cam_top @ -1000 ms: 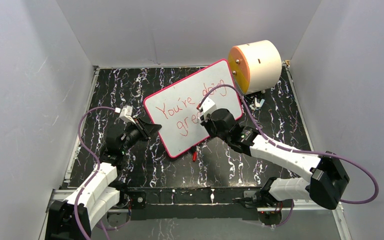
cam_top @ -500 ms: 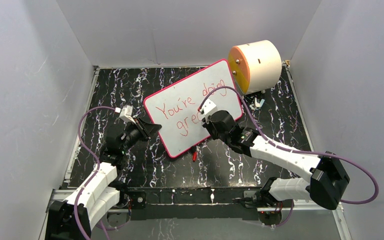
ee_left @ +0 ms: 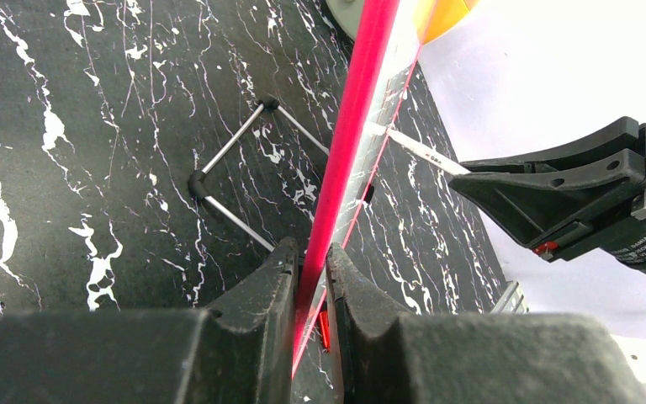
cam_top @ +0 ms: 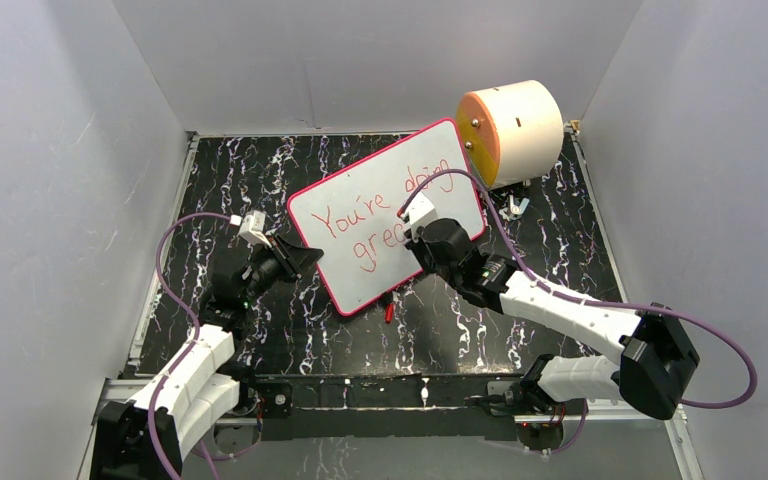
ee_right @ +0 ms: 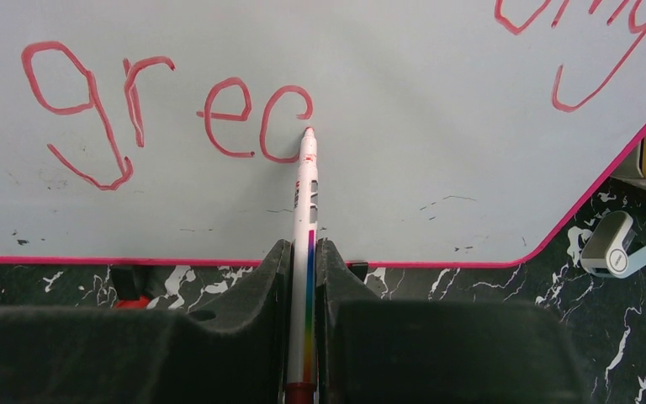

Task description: Write a sentence on the whiteboard

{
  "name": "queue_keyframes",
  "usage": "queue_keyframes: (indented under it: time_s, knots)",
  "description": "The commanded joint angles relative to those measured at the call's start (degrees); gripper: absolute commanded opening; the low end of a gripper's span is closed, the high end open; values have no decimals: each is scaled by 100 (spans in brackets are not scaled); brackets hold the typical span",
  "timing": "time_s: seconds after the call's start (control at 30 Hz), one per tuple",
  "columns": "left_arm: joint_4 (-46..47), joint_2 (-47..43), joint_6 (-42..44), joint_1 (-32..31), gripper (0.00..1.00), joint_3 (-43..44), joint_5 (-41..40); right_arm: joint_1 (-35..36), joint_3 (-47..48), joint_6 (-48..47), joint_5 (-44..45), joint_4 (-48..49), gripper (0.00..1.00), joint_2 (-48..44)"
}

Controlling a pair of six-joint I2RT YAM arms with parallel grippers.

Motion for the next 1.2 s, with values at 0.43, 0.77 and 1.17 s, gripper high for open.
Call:
queue_keyframes:
  time_s: [0.43,0.77,1.17]
  knots:
    - [-298,58,24,25,0,92,-245,-57,70,-84,8,534,0,-47]
    - [-317,41,25,25,0,100,-256,-57,-127,82,-166,101,0,-161]
    - [-331,40,24,25,0,118,-255,-52,-279,141,169,-55,0,-231]
